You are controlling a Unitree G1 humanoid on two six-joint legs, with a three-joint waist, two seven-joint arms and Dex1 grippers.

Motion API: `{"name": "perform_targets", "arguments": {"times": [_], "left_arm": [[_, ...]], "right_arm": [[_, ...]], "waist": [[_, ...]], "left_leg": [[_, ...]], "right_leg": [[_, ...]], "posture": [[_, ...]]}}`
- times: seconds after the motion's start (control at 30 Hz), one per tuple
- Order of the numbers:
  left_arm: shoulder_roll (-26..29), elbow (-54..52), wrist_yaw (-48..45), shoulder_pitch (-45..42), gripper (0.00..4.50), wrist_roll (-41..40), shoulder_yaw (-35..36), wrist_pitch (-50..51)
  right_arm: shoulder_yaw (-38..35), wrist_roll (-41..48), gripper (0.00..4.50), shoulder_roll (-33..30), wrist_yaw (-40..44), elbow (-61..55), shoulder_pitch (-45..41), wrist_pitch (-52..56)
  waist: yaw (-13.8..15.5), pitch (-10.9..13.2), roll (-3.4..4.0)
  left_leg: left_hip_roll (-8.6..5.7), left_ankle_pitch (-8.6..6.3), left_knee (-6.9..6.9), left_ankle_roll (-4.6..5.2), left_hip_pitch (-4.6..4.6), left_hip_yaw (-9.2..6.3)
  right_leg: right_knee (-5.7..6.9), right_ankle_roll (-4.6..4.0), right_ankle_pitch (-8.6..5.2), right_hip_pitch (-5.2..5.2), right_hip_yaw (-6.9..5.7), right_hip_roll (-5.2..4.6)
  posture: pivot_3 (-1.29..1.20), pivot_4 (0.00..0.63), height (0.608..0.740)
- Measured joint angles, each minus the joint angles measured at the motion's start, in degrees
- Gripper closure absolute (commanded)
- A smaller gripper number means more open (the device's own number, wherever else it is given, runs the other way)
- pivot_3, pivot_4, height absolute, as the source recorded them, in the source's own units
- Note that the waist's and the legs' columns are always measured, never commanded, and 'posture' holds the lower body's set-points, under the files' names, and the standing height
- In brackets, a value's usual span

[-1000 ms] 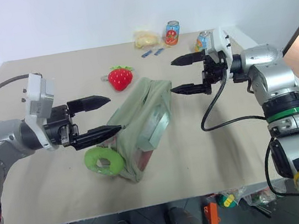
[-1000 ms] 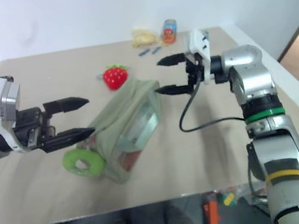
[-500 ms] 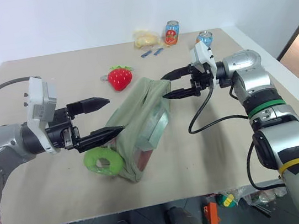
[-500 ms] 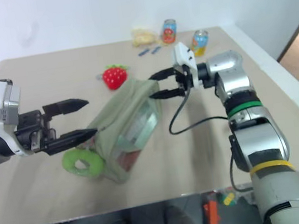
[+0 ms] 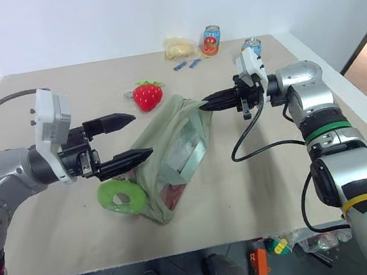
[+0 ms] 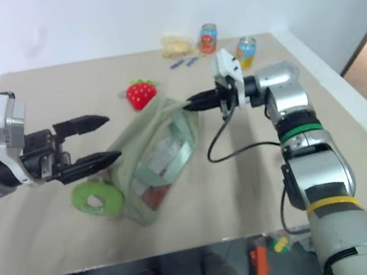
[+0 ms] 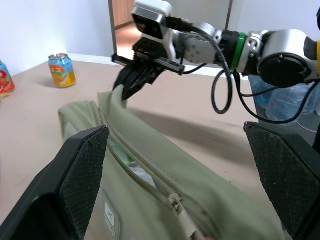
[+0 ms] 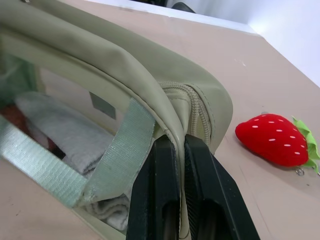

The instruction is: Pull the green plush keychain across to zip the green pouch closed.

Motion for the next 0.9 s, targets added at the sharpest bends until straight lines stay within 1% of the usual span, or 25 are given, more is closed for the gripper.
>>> {"name": "perform_targets", "arguments": {"times": [0.17, 0.27, 0.33, 0.47, 0.53, 0.63, 0.73, 0.9], "left_arm": [[-1.3, 1.5, -0.3, -1.1, 0.0, 1.3, -1.9, -0.5], [-2.7, 4.4, -1.3, -2.7, 0.0, 4.0, -3.7, -2.7], [-3.3, 6.9, -1.7, -3.5, 0.0, 6.3, -4.3, -4.4], [-5.3, 10.5, -2.4, -5.3, 0.0, 10.7, -5.9, -7.8], [-6.3, 12.3, -2.4, -6.2, 0.0, 12.4, -6.1, -9.3], [-7.3, 14.0, -2.6, -6.5, 0.0, 14.1, -6.3, -10.5], [-7.6, 14.1, -2.9, -6.4, 0.0, 15.0, -6.6, -10.8], [-7.6, 14.1, -3.0, -5.4, 0.0, 15.9, -6.5, -11.3]], "right_arm": [[-2.8, 2.0, 4.46, -5.8, -3.3, -14.2, 7.6, 9.0], [-7.0, 4.3, 4.46, -11.1, -8.3, -29.1, 17.0, 18.0], [-9.6, 6.4, 4.46, -13.4, -11.8, -38.3, 23.3, 24.1], [-14.7, 10.6, 4.46, -15.7, -19.6, -54.0, 32.8, 35.3], [-17.5, 12.6, 4.46, -15.8, -23.6, -60.5, 37.5, 39.6], [-19.2, 14.7, 4.46, -15.4, -28.6, -67.2, 42.9, 43.3], [-20.7, 16.3, 4.46, -14.8, -32.7, -70.9, 45.6, 45.5], [-22.4, 19.3, 4.46, -14.0, -37.0, -74.5, 48.6, 48.2]], "waist": [[0.4, 0.0, 0.0], [1.1, 0.0, 0.01], [1.5, 0.0, 0.01], [1.5, 0.0, 0.02], [1.7, 0.0, 0.02], [1.6, 0.0, 0.02], [1.6, 0.0, 0.02], [1.6, 0.0, 0.01]], "left_leg": [[-0.06, 0.0, 0.05, 0.0, -0.12, -0.08], [-0.09, 0.0, 0.08, 0.0, -0.15, -0.16], [-0.09, 0.0, 0.08, 0.0, -0.15, -0.14], [-0.06, 0.02, 0.13, 0.01, -0.1, -0.15], [-0.05, 0.03, 0.17, 0.02, -0.1, -0.17], [-0.06, 0.03, 0.24, 0.03, -0.09, -0.07], [-0.07, 0.04, 0.32, 0.04, -0.1, -0.02], [-0.07, 0.04, 0.34, 0.04, -0.1, 0.0]], "right_leg": [[0.0, 0.02, -0.01, -0.03, -0.08, -0.06], [0.0, 0.02, -0.06, -0.01, -0.18, -0.09], [0.02, 0.01, -0.06, -0.04, -0.16, -0.08], [0.06, 0.02, -0.01, -0.02, -0.17, -0.04], [0.06, 0.03, 0.0, 0.01, -0.19, -0.03], [0.05, 0.13, 0.06, 0.02, -0.07, -0.04], [0.04, 0.22, 0.12, 0.05, -0.01, -0.04], [0.03, 0.26, 0.14, 0.05, 0.03, -0.04]], "posture": [[0.0, 0.15, 0.74], [0.0, 0.15, 0.74], [0.0, 0.15, 0.74], [0.0, 0.15, 0.74], [0.0, 0.15, 0.74], [0.0, 0.15, 0.74], [0.0, 0.15, 0.74], [0.0, 0.15, 0.74]]}}
